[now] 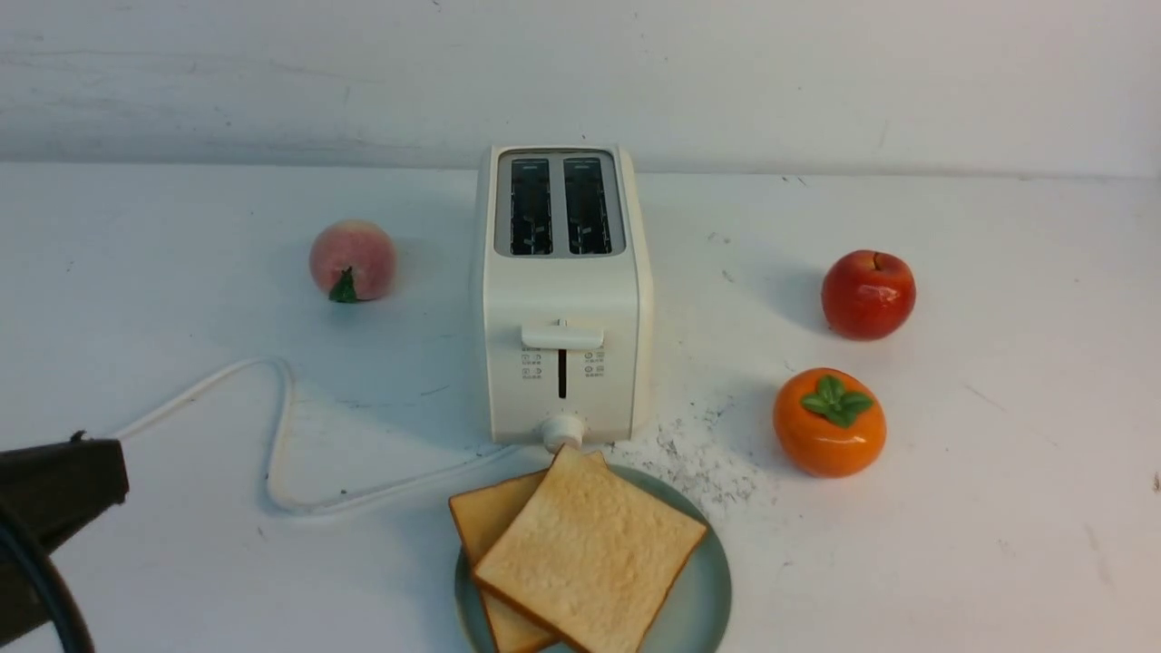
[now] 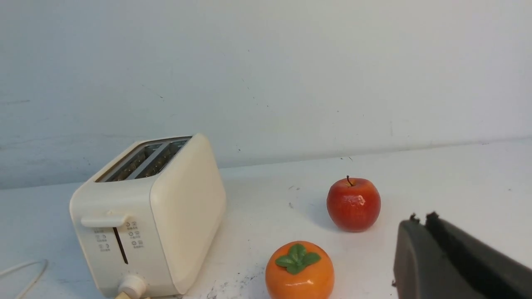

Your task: Take toasted bread from bread machine on white table place on plate.

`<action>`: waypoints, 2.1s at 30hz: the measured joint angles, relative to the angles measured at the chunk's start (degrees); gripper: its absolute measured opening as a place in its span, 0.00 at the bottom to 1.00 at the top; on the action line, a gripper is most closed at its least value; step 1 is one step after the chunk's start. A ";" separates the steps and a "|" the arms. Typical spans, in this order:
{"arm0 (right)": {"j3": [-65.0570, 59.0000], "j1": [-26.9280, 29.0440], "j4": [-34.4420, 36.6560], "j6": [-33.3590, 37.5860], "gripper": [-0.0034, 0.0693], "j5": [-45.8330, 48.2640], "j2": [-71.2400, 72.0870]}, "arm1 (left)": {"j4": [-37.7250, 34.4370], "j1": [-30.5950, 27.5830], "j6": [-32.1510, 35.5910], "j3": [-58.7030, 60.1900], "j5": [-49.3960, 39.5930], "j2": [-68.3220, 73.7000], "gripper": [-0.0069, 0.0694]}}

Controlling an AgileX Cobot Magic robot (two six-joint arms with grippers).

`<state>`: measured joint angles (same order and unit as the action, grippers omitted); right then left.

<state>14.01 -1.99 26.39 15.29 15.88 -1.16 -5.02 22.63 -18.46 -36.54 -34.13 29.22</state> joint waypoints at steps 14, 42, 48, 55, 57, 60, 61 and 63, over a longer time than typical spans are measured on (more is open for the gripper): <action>-0.43 0.00 0.00 0.00 0.10 1.41 0.00 | 1.80 0.00 3.07 2.22 4.96 -0.45 0.07; -0.48 0.00 0.00 0.00 0.15 1.82 0.00 | 1.98 -17.78 5.86 38.32 11.78 -29.79 0.10; -0.48 0.00 0.00 0.00 0.15 1.82 0.00 | 1.98 -17.78 5.86 38.32 11.77 -29.79 0.10; -0.48 0.00 0.00 0.00 0.17 1.82 0.00 | 1.98 -17.78 5.86 38.32 11.77 -29.79 0.11; -0.48 0.00 0.00 0.00 0.17 1.82 0.00 | 1.98 -17.78 5.86 38.32 11.77 -29.79 0.11; -0.48 0.00 0.00 0.00 0.18 1.82 0.00 | 1.98 -17.78 5.86 38.32 11.77 -29.79 0.11; -0.48 0.00 0.00 0.00 0.18 1.82 0.00 | 1.98 -17.78 5.86 38.32 11.77 -29.79 0.12; -0.48 0.00 0.00 0.00 0.18 1.82 0.00 | 1.98 -17.78 5.91 38.32 11.77 -29.79 0.12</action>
<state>13.53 -1.99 26.39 15.29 17.70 -1.16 -3.04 4.85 -12.55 1.77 -22.37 -0.57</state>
